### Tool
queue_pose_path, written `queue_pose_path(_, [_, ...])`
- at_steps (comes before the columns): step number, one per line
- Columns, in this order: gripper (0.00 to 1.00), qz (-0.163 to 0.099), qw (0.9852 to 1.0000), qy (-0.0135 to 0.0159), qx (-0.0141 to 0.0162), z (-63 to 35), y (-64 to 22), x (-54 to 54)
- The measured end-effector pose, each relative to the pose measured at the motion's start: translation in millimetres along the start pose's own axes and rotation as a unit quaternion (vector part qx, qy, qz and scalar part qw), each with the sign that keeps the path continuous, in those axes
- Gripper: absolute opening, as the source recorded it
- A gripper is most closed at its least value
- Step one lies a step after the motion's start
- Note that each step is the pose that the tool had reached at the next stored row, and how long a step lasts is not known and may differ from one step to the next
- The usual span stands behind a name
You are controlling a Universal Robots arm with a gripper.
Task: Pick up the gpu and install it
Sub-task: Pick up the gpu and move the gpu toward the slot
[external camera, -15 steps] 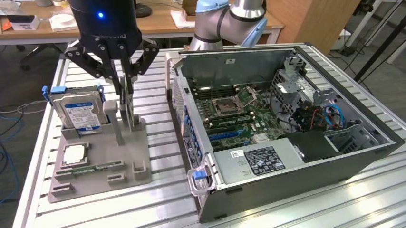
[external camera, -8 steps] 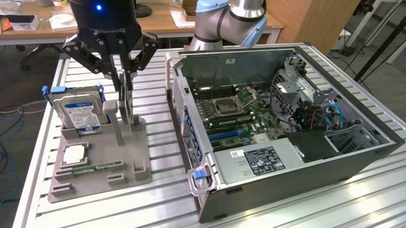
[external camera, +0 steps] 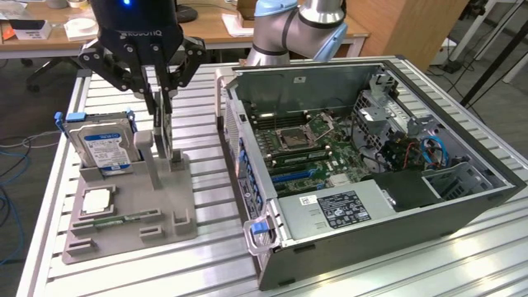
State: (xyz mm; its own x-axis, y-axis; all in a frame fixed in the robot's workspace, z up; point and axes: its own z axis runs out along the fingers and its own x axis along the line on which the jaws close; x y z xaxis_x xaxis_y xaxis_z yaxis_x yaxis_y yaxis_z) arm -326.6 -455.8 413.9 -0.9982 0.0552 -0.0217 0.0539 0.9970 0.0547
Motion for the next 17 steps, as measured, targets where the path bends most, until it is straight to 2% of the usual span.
queue_pose_path(13, [0.26,0.0,1.0,0.0,0.0,-11.3,0.6,-0.2])
queue_pose_path(17, [0.26,0.0,1.0,0.0,-0.0001,-12.0,0.7,-0.3])
